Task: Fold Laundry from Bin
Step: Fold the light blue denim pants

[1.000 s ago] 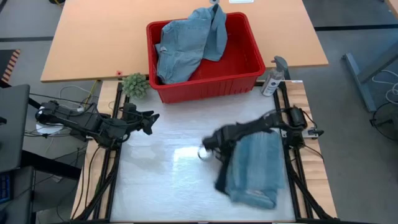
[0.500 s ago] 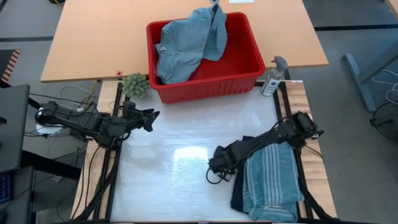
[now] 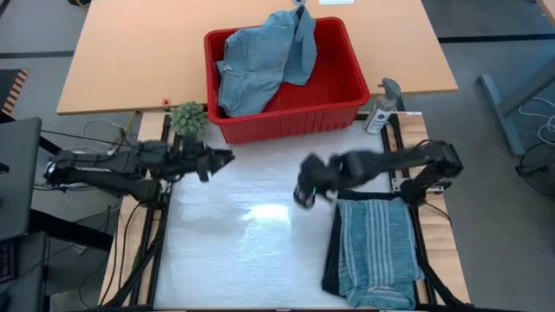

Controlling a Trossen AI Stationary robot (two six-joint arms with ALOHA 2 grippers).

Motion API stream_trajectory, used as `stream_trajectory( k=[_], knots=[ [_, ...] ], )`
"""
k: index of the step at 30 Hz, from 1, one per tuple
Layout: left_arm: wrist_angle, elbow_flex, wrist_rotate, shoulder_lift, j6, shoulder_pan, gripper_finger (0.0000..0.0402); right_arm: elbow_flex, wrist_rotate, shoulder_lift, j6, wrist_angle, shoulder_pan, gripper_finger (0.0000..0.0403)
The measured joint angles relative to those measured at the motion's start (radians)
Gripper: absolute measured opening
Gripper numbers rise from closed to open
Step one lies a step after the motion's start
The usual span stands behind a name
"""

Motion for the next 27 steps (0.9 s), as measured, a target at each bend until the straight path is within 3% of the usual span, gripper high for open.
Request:
stream_trajectory(
  k=[4,9,14,19,22,27],
  knots=[
    [-0.056,0.107,0.11,0.035,0.053,0.147,0.0208,0.082,0.062,-0.077,-0.152,0.098,-0.114,0.0031],
    [-0.196,0.319,0.156,0.16,0.312,0.32,0.0208,0.185,0.079,-0.13,-0.419,0.2,-0.307,0.0045],
    [-0.338,0.589,0.239,0.35,0.587,0.504,0.0214,0.258,-0.051,-0.117,-0.82,0.308,-0.5,0.0068],
    [-0.455,0.875,0.239,0.553,0.843,0.661,0.0241,0.277,-0.192,-0.083,-1.116,0.481,-0.694,0.0147],
    [-0.518,1.072,0.21,0.71,0.952,0.774,0.0258,0.275,-0.196,-0.053,-1.147,0.536,-0.795,0.0206],
    [-0.703,1.449,0.385,1.041,0.914,0.978,0.0267,0.276,-0.247,-0.012,-1.157,0.535,-0.91,0.0265]
  ],
)
